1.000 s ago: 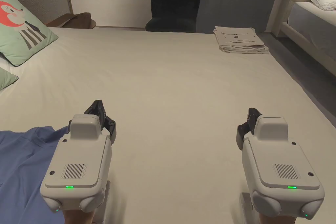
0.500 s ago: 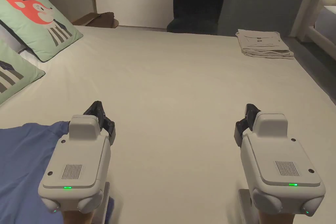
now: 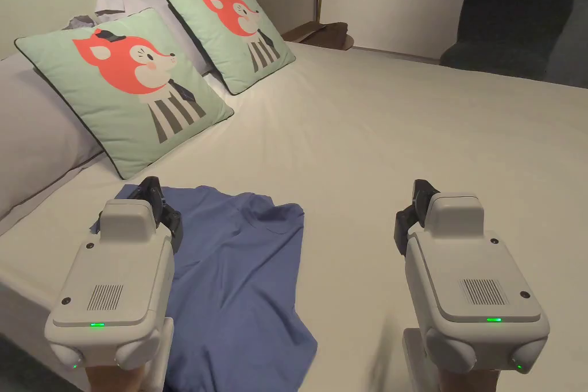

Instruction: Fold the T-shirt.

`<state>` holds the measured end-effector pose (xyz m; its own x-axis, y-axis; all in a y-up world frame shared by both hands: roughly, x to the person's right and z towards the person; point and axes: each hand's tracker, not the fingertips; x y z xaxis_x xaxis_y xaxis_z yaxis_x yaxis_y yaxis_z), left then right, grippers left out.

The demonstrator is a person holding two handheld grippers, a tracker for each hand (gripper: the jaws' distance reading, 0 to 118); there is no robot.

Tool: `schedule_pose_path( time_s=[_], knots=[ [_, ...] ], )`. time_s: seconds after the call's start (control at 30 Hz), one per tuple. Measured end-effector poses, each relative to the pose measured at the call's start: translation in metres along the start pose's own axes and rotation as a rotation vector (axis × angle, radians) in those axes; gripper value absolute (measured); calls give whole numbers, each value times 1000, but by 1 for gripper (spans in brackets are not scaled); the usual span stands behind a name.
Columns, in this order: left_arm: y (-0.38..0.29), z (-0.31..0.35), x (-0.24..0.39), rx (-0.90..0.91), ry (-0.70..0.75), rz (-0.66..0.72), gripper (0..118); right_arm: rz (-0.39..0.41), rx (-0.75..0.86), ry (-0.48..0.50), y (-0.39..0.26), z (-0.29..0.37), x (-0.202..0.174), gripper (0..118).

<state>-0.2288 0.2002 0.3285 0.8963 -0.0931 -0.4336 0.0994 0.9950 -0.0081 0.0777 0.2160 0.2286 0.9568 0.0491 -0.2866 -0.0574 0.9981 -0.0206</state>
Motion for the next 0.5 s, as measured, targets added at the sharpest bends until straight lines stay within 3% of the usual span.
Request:
schedule_pose_path(
  time_s=[0.23,0.5],
  knots=[
    [-3,14,-52,-24,110,5,0,6,-8,119,-3,-11,-46,0],
    [-3,3,-62,-75,118,45,0,11,-10,143,-4,-12,-52,0]
  ],
)
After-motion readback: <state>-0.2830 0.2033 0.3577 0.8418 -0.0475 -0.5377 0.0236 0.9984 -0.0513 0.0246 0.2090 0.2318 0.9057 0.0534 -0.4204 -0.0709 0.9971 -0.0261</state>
